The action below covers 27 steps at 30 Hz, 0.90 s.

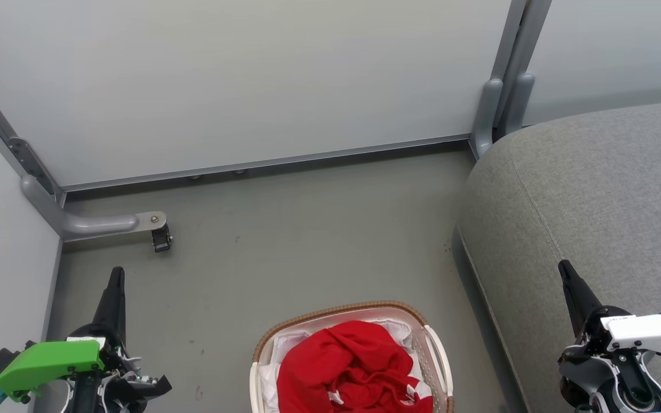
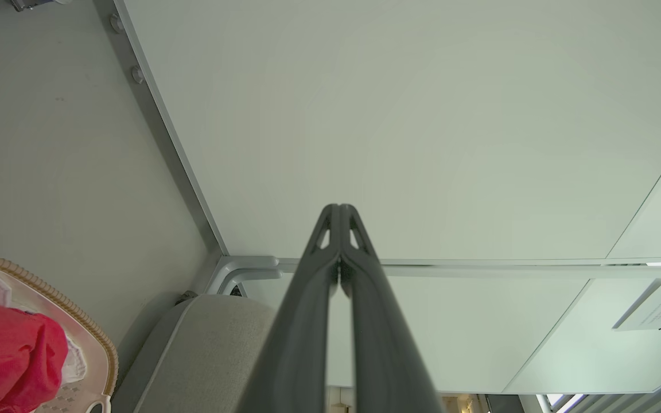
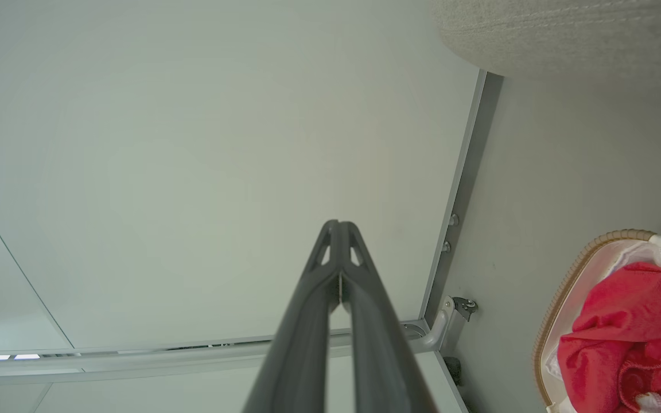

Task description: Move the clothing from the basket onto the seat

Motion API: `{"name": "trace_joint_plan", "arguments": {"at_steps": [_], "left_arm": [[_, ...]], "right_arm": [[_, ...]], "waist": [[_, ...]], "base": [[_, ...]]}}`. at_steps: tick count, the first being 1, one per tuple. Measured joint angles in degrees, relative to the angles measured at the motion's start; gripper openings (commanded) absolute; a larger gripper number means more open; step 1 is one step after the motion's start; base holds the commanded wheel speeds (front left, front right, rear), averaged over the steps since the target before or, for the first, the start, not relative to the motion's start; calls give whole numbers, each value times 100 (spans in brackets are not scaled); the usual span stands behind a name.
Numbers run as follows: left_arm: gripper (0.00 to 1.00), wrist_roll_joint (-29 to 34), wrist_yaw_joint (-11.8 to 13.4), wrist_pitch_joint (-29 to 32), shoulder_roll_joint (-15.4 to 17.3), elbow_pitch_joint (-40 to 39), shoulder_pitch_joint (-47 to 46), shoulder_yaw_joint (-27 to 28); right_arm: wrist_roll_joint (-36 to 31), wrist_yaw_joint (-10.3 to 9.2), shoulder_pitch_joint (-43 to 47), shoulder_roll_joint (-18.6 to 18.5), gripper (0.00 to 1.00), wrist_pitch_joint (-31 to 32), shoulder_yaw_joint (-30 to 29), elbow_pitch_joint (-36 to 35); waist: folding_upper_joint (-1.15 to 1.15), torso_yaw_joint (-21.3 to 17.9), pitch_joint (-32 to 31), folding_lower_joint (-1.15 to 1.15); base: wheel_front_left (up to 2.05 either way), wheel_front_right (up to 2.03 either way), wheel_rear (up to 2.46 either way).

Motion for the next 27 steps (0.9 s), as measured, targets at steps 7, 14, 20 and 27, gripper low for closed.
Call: {"name": "trace_joint_plan", "arguments": {"at_steps": [7, 14, 20, 27], "left_arm": [[0, -1, 0, 0, 0, 0, 0, 0], [0, 0, 0, 0, 0, 0, 0, 0], [0, -1, 0, 0, 0, 0, 0, 0], [100, 0, 10, -7, -27, 172, 108, -16]], "right_arm": [[0, 0, 0, 0, 0, 0, 0, 0], [0, 0, 0, 0, 0, 0, 0, 0], [0, 0, 0, 0, 0, 0, 0, 0], [-2, -2, 98, 53, 100, 0, 14, 159]], "waist": [[0, 0, 0, 0], [0, 0, 0, 0], [0, 0, 0, 0], [0, 0, 0, 0]], "base": [[0, 0, 0], [0, 0, 0], [0, 0, 0], [0, 0, 0]]}}
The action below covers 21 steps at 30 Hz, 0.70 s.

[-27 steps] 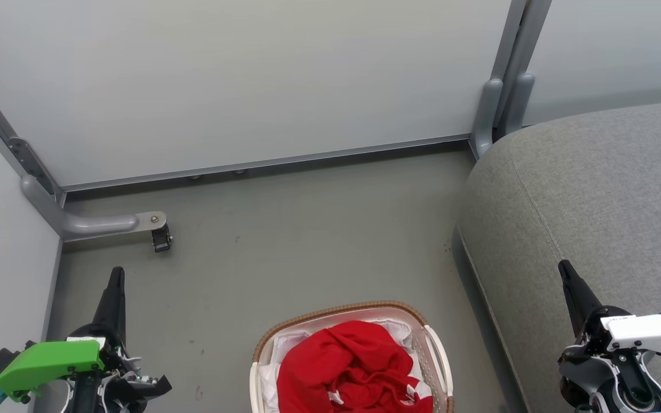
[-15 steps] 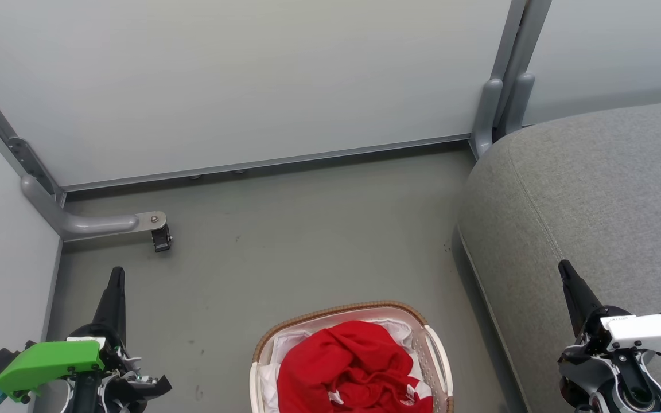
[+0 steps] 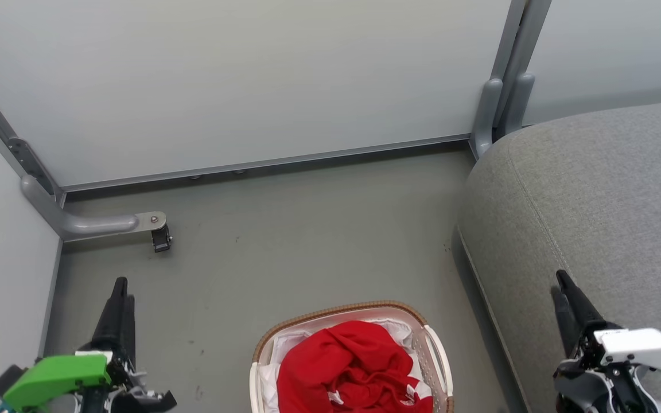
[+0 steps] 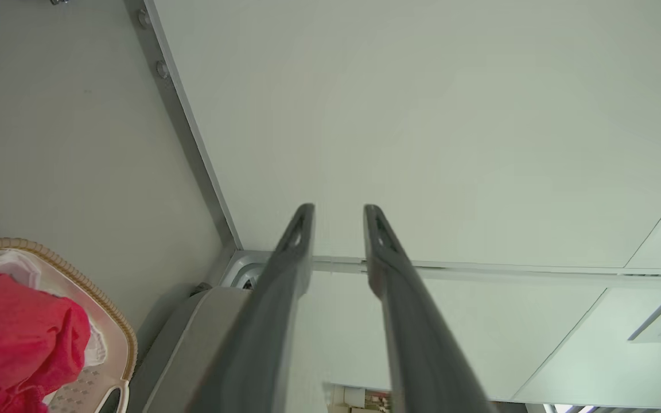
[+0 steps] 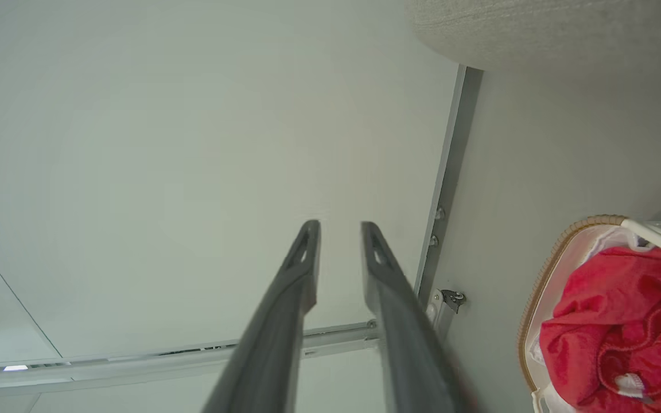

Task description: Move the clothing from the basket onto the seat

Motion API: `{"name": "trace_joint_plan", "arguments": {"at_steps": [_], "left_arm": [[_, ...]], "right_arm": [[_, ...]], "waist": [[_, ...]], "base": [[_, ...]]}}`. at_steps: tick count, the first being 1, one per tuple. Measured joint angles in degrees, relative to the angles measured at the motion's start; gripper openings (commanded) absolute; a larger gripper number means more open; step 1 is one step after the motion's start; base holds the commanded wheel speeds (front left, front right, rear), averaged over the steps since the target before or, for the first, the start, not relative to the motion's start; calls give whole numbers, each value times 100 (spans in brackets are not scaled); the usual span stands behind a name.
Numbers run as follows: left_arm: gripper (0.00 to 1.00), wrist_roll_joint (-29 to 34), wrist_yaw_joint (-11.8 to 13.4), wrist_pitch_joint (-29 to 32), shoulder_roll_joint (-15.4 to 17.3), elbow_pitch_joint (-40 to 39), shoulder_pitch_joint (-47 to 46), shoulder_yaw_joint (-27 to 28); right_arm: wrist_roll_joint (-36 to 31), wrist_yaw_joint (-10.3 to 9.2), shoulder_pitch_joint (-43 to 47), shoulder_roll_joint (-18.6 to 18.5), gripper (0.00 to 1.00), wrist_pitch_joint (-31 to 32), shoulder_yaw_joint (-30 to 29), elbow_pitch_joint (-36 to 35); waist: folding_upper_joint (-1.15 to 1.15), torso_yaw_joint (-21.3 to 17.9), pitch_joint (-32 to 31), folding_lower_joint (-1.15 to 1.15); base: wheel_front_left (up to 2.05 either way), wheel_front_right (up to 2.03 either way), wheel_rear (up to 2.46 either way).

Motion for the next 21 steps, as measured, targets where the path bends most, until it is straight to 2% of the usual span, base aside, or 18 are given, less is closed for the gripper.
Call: {"name": "trace_joint_plan", "arguments": {"at_steps": [13, 21], "left_arm": [[100, 154, 2, -305, -18, 34, 166, -227], [100, 577, 2, -508, -16, -101, 189, -330]], "right_arm": [[-186, -1, 118, 51, 100, -296, 130, 107], [-731, -1, 114, 43, 100, -505, 81, 96]], "waist": [[0, 3, 14, 0], [0, 13, 25, 0]], "base": [[0, 0, 0], [0, 0, 0]]}}
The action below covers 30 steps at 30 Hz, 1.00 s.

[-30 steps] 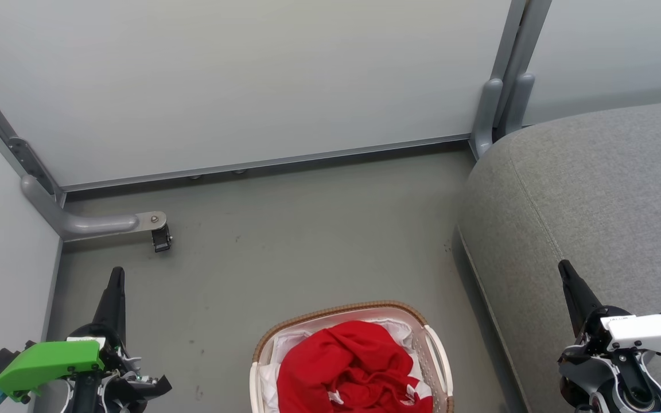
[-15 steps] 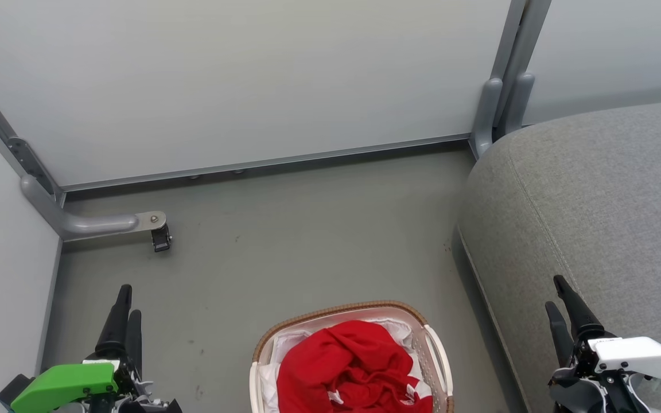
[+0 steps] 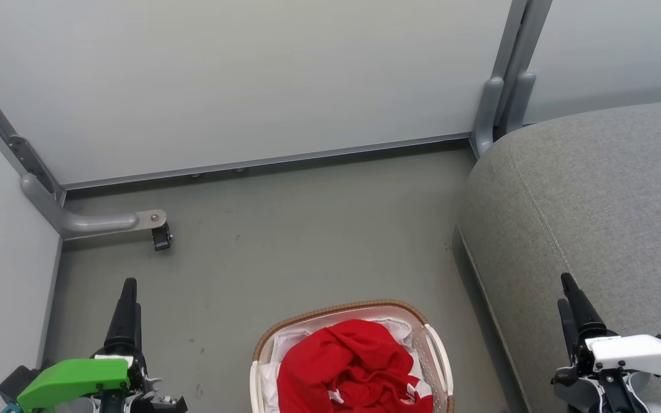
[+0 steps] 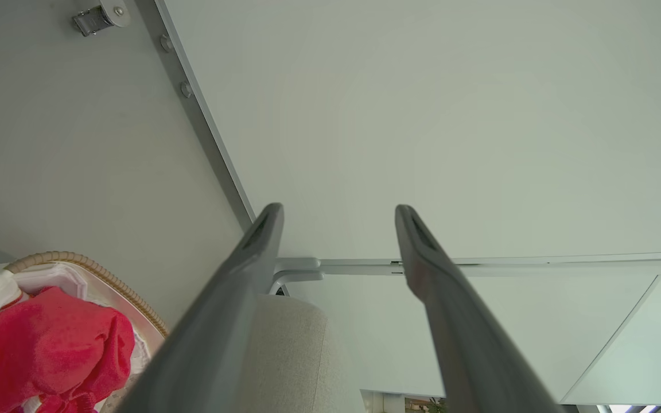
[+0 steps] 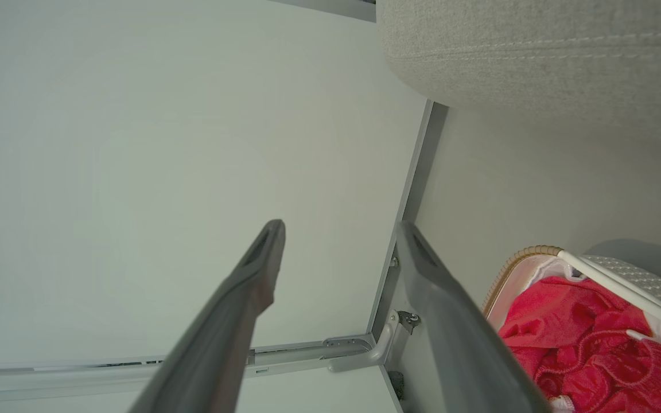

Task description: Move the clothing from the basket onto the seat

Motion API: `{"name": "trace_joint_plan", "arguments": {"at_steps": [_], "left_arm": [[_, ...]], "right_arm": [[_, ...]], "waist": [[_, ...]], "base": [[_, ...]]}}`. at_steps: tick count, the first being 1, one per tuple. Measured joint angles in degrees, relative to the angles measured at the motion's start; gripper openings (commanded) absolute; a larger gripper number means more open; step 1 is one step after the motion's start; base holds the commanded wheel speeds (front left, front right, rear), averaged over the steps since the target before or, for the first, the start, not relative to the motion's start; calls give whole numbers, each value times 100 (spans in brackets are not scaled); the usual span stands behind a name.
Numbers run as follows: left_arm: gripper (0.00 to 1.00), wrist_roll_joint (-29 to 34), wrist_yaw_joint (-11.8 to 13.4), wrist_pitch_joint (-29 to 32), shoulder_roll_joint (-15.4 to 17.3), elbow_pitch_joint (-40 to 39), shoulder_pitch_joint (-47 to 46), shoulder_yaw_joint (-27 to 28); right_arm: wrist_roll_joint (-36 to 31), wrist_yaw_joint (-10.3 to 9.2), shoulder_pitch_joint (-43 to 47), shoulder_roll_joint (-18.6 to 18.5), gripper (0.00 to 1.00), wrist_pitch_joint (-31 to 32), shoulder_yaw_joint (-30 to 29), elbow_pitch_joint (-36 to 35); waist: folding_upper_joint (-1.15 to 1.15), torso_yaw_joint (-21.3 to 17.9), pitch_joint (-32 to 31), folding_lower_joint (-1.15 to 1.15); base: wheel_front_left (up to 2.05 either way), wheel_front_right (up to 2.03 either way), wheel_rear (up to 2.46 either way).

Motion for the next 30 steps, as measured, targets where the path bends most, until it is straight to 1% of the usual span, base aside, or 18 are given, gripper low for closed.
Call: {"name": "trace_joint_plan", "arguments": {"at_steps": [17, 21, 23, 24, 25, 30], "left_arm": [[100, 1549, 0, -375, 3, -268, 87, -122], [100, 2029, 0, -472, 4, -326, 126, -172], [100, 2029, 0, -472, 4, -326, 126, -172], [100, 2356, -1, -532, 4, -355, 144, -189], [100, 2356, -1, -532, 4, -355, 144, -189], [100, 2891, -1, -627, 5, -382, 221, -227]], "right_arm": [[-1800, 1, -16, -20, 100, -378, -88, -314], [-2280, 1, -16, -33, 100, -465, -15, -346], [-2280, 1, -16, -33, 100, -465, -15, -346], [-2611, 1, -16, -38, 100, -533, 57, -377], [-2611, 1, -16, -38, 100, -533, 57, -377], [-3174, 1, -14, -43, 100, -626, 248, -398]], "waist": [[0, 41, 18, 0], [0, 51, 17, 0], [0, 51, 17, 0], [0, 58, 17, 0], [0, 58, 17, 0], [0, 68, 15, 0]], "base": [[0, 0, 0], [0, 0, 0], [0, 0, 0], [0, 0, 0], [0, 0, 0], [0, 0, 0]]}}
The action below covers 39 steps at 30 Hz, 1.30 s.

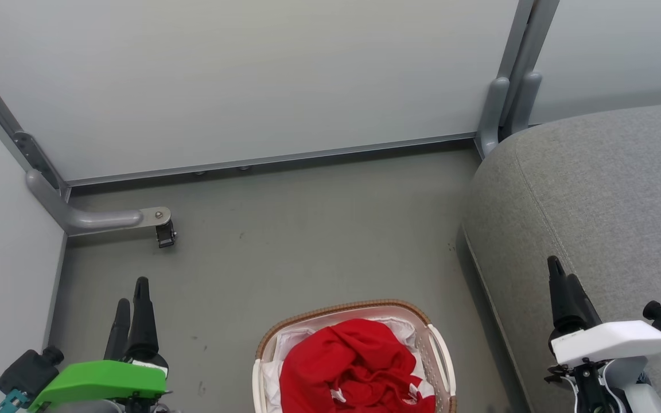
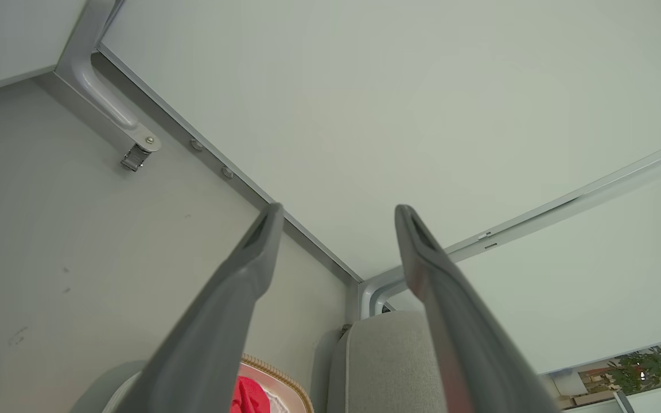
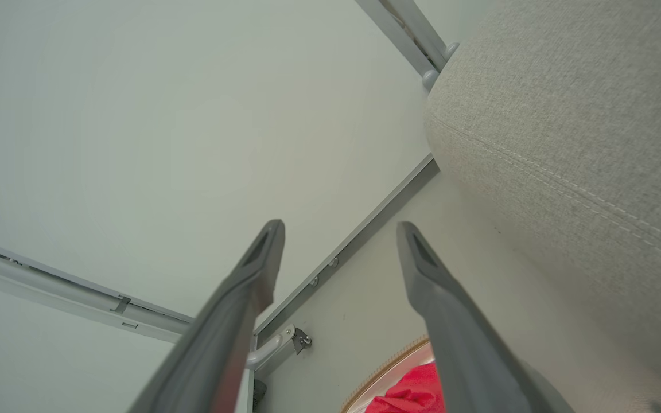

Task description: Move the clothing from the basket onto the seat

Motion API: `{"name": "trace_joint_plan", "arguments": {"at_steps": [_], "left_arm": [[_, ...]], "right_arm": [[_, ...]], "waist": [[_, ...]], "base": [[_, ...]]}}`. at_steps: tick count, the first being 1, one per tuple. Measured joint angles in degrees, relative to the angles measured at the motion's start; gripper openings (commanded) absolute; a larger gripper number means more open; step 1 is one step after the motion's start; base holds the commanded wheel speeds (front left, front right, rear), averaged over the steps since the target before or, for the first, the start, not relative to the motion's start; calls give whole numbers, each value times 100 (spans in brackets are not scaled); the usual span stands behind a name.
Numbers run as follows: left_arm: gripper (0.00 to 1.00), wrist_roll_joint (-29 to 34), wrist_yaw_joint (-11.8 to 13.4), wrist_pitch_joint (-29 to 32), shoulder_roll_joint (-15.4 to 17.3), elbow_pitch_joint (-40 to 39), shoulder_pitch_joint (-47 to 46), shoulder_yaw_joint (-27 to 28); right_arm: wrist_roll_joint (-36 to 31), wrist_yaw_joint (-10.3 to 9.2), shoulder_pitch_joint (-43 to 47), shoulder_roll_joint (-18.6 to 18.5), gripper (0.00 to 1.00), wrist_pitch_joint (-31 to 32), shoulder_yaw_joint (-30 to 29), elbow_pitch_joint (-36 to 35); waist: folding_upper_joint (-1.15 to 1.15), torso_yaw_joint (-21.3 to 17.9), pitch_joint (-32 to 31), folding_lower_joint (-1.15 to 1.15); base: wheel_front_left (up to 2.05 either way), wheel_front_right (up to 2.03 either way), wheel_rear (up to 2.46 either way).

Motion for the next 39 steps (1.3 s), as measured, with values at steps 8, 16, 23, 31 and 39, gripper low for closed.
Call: {"name": "trace_joint_plan", "arguments": {"at_steps": [8, 16, 23, 31, 39], "left_arm": [[100, 825, 19, -136, 2, -5, 61, -109], [100, 1392, 68, -269, 4, 16, 132, -224], [100, 1868, 118, -368, 5, 68, 153, -343], [100, 2305, 169, -494, 8, 145, 165, -461], [100, 2707, 170, -593, 10, 201, 182, -542]], "right_arm": [[-678, 0, 11, -5, 100, -138, 144, -21], [-1240, 0, 25, -13, 100, -270, 212, 9], [-1777, 0, 26, -19, 100, -383, 298, 56], [-2398, 0, 25, -24, 100, -498, 367, 91], [-2819, 0, 22, -32, 100, -613, 432, 135]], "waist": [[0, 9, 0, 0], [0, 18, -4, 0], [0, 37, 3, 0], [0, 73, 10, 0], [0, 104, 12, 0]], "base": [[0, 0, 0], [0, 0, 0], [0, 0, 0], [0, 0, 0], [0, 0, 0]]}}
